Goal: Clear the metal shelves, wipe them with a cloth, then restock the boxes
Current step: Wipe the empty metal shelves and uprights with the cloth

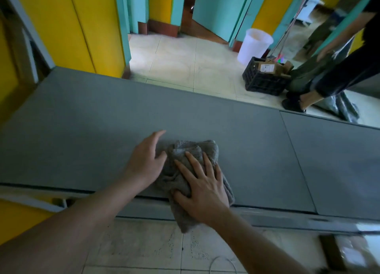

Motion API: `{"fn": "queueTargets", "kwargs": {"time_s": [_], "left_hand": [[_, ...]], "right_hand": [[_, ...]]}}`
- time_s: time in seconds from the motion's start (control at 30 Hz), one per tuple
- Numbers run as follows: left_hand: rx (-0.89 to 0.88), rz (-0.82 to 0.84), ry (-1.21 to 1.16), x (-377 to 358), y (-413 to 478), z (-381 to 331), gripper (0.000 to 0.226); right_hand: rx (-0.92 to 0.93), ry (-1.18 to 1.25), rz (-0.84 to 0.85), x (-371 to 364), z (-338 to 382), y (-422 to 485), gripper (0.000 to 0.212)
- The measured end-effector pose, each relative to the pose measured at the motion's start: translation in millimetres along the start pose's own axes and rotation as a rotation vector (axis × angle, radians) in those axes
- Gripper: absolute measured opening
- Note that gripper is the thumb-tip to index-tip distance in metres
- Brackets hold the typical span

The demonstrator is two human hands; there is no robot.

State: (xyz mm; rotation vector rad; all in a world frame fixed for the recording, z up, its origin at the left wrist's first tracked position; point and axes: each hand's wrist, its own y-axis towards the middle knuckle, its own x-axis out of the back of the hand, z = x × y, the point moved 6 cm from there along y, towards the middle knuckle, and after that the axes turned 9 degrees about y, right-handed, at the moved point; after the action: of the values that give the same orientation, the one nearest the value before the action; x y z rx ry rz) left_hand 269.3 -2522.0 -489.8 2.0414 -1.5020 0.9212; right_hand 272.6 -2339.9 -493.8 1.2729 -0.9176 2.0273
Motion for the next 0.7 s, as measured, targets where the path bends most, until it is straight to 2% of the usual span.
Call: {"fn": "queueTargets", "kwargs": {"time_s": [0.1,0.17,0.23,0.43,0.57,0.7], "left_hand": [[-0.127,-0.147,0.408,31.1,5.8,25.1,0.046],[-0.057,-0.164,0.546,35.8,10.8,51.9,0.048],[0.002,-0.138,0.576,29.3,9.7,66.8,0.055],[0.003,-0.106,0.621,25.9,11.6,71.0,0.066],[0.007,-0.099,0.619,26.4,13.9,70.1,0.069],[0.007,-0.165,0.598,26.6,14.8,70.8,0.069]], "right_hand": [[-0.008,-0.008,-0.006,-1.5,7.5,6.8,0.078],[-0.009,-0.023,0.000,-2.4,4.1,5.5,0.078],[-0.002,-0.037,0.008,-1.3,2.1,7.2,0.079],[0.097,-0.073,-0.017,23.6,-25.2,63.8,0.082],[-0.027,-0.029,-0.114,56.6,-51.7,154.5,0.079],[-0.164,0.043,-0.140,80.8,-67.3,232.4,0.077]]}}
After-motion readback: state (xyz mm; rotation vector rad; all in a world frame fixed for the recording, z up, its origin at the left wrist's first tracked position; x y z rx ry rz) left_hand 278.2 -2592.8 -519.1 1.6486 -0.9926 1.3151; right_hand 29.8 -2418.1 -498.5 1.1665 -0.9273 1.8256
